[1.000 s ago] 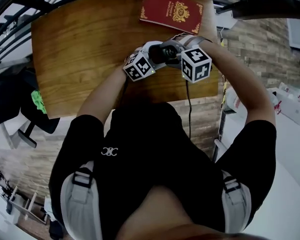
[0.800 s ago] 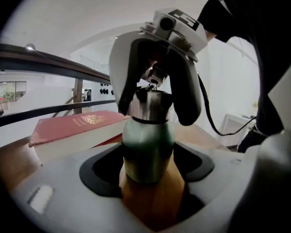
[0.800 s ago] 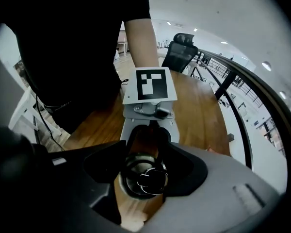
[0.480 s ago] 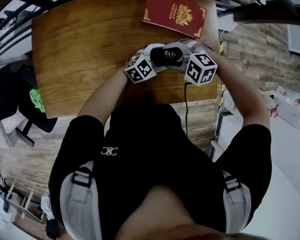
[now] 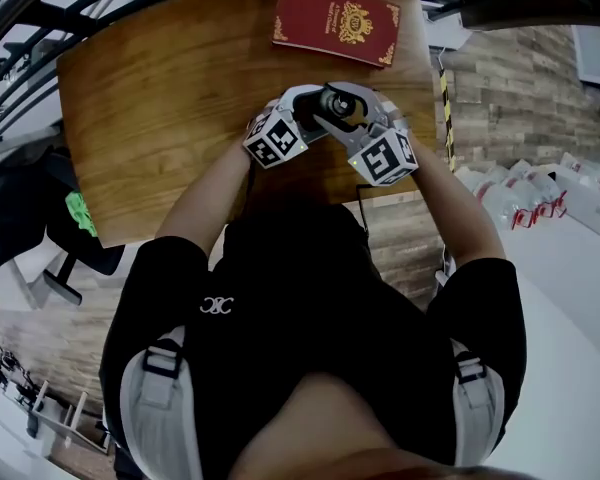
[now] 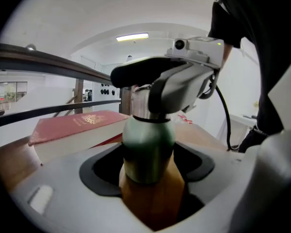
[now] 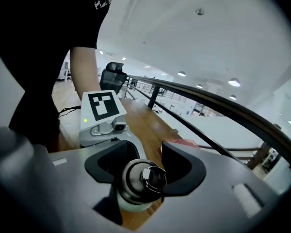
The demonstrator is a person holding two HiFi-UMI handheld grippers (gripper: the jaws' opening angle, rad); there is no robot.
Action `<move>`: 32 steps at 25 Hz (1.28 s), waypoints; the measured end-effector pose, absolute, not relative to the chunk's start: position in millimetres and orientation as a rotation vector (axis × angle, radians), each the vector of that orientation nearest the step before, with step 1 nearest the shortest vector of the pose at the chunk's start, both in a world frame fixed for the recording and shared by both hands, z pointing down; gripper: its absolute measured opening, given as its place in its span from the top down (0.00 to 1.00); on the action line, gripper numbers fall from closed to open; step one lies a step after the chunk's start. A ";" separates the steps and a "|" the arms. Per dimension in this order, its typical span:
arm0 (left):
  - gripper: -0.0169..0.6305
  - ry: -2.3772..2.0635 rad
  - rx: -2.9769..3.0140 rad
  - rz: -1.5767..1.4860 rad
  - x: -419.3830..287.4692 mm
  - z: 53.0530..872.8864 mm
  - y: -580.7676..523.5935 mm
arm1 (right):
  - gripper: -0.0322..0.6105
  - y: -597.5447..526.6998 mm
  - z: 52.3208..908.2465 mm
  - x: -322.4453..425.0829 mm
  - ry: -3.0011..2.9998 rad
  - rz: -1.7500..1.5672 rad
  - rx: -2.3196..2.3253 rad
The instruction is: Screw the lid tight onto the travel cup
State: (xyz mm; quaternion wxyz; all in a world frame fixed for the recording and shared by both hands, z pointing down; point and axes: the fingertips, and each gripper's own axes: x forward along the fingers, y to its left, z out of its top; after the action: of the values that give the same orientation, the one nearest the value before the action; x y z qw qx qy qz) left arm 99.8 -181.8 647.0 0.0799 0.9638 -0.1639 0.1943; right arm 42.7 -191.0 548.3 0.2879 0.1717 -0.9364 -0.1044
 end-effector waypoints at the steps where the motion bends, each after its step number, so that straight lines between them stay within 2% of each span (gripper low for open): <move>1: 0.39 -0.493 2.882 0.583 99.7 646.9 -181.9 | 0.60 -192.8 547.5 44.0 -2.502 -0.276 0.544; 5: 0.39 -0.502 2.881 0.594 99.6 646.6 -182.4 | 0.61 -198.5 550.0 49.9 -2.497 -0.263 0.822; 16: 0.39 -0.509 2.874 0.616 100.5 648.7 -182.2 | 0.61 -207.3 545.6 58.1 -2.386 -0.241 1.197; 26: 0.39 -0.550 2.840 0.691 99.5 647.3 -181.0 | 0.61 -203.5 548.4 62.9 -2.428 -0.188 1.156; 32: 0.39 -0.724 2.758 0.781 70.6 633.4 -173.8 | 0.61 -189.8 506.0 85.7 -2.503 -0.064 1.317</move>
State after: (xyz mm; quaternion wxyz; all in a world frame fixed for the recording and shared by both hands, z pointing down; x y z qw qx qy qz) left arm 70.6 -173.8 633.4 0.0922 0.9289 -0.2439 0.2629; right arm 85.7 -189.8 506.0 0.1557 0.4598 -0.8740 -0.0224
